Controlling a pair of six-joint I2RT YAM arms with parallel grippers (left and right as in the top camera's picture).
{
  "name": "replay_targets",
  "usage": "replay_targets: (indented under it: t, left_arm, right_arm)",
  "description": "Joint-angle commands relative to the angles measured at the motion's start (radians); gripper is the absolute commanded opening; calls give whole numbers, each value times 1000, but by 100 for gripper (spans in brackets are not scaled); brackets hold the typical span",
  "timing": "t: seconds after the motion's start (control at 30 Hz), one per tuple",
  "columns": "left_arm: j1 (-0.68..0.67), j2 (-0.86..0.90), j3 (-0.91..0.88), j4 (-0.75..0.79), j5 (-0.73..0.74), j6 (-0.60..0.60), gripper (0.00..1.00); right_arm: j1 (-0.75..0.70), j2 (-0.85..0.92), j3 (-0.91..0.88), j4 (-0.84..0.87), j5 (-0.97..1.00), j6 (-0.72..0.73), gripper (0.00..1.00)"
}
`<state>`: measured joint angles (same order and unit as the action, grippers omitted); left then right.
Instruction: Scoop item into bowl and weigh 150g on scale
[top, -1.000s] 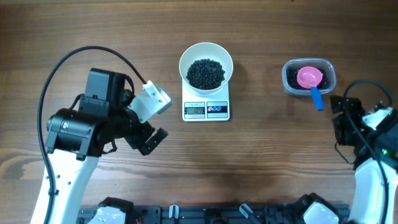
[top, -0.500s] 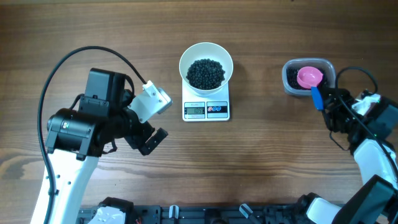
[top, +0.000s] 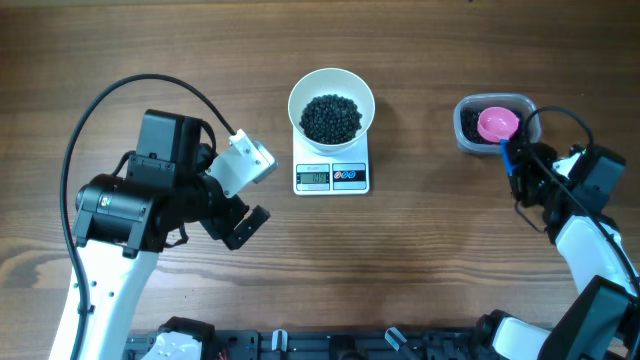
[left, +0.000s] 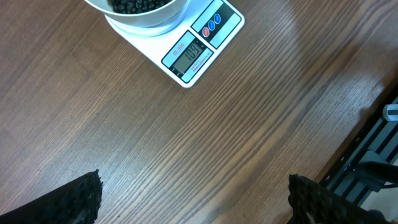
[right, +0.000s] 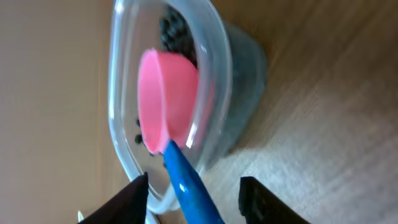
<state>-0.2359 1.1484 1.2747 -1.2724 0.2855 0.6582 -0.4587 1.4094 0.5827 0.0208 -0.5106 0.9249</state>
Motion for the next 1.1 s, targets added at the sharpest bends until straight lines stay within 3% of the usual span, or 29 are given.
replay_targets:
  t: [0.0,0.17,0.47,0.8,1.07]
  left_arm:
    - [5,3,6,3,2,18,100]
    - [5,3,6,3,2,18,100]
    - [5,3,6,3,2,19,100]
    - [5,3,6,3,2,18,100]
    - [5,3,6,3,2,18,100]
  right_arm:
    - [7,10,-2,32,32,19,45]
    - [8,10,-2,32,-15,21,39]
    - [8,10,-2,51,-61,56,4]
    - [5,-121,1,36,-104,77,5]
    - [-12,-369,30,-263,2,-11,5]
